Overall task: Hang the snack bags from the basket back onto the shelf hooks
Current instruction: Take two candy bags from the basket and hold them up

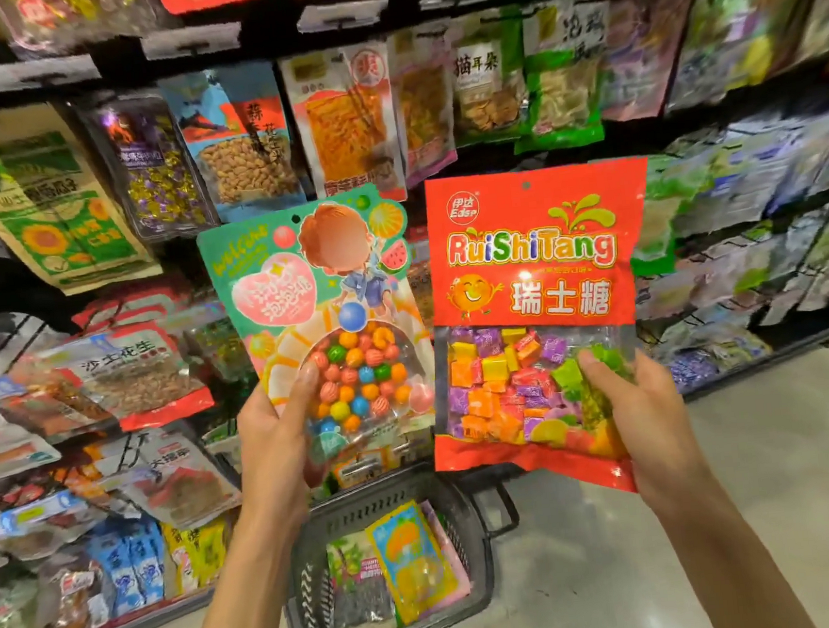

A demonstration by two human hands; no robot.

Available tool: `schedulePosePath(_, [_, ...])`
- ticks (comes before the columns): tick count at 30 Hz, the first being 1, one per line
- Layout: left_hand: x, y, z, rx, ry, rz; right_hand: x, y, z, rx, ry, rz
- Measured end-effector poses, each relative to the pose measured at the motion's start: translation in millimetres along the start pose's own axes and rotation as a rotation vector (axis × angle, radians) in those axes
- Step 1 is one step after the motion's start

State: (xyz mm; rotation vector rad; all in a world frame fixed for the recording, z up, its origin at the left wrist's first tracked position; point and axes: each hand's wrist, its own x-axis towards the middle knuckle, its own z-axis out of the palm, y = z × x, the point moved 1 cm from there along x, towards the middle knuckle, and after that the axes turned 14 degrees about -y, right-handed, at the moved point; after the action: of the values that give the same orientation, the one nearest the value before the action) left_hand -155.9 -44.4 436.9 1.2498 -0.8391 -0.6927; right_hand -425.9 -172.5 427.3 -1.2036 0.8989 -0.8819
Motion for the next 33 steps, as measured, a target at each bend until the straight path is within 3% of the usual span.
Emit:
schedulePosePath(10, [-1.1, -21.6, 193.5, -0.024, -0.059, 0.016, 0.2, -19.7, -190.3, 0.046, 0.129, -0.007])
schedulePosePath(19, [40.6, -30.3, 337.8, 0.006, -0.249, 0.006, 9.8, -54.0, -300.5, 0.063, 0.290, -0.125])
schedulePosePath(25, [83.0, -48.1, 439.4, -0.040, -0.320, 0.026, 45.0, -67.5, -384.1, 0.026, 0.398, -0.140])
schedulePosePath(33, [155.0, -77.7, 574.2, -0.088, -0.282, 0.015, 123.1, -101.6, -510.7, 0.000, 0.418, -0.081])
